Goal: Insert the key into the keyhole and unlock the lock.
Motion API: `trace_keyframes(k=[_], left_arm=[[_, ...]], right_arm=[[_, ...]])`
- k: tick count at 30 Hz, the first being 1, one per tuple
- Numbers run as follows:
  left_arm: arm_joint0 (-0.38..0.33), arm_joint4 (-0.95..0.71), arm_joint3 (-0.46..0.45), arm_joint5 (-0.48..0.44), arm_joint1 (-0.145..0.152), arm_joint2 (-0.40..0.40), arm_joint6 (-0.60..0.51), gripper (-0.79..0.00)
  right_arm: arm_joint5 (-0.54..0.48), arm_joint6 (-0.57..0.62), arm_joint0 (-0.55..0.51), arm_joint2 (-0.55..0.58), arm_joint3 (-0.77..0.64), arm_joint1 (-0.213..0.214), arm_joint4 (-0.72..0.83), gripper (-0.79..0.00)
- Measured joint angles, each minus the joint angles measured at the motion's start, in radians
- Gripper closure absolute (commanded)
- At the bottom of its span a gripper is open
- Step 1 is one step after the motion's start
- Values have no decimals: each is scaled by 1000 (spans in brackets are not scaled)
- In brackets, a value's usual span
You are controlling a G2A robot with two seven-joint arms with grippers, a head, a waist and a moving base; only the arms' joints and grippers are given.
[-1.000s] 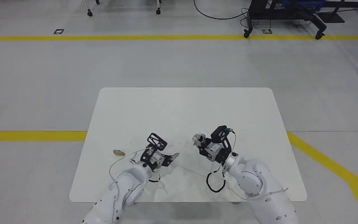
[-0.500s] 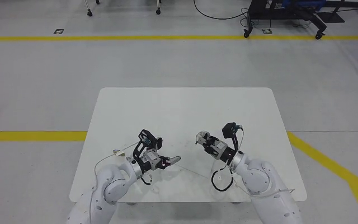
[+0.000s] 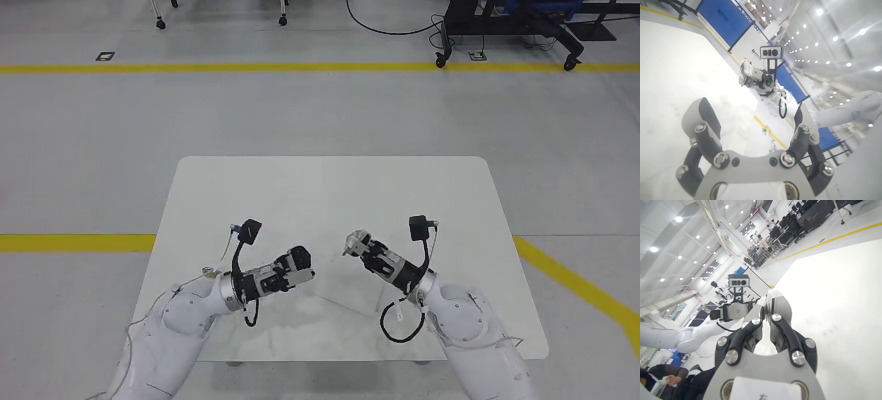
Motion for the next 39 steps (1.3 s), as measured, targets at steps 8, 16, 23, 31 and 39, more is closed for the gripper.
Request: trace_keyframes(k=[8, 16, 23, 31, 39], left_arm=[[-132, -221, 198, 1, -36, 122, -128, -560], [-176, -212, 268, -33, -58, 183, -132, -434], [-188, -222, 293, -31, -63, 194, -140, -379], [-195, -224, 306, -23, -68, 204, -142, -339], [-198, -221, 313, -23, -70, 208, -141, -231]], right_arm=[[62, 98, 45, -21, 30, 2, 84, 0], [77, 111, 64, -44, 45, 2, 74, 0], [79, 123, 71, -63, 46, 2, 64, 0], [85, 125, 75, -76, 45, 4, 58, 0], [84, 118, 73, -76, 42, 6, 57, 0]])
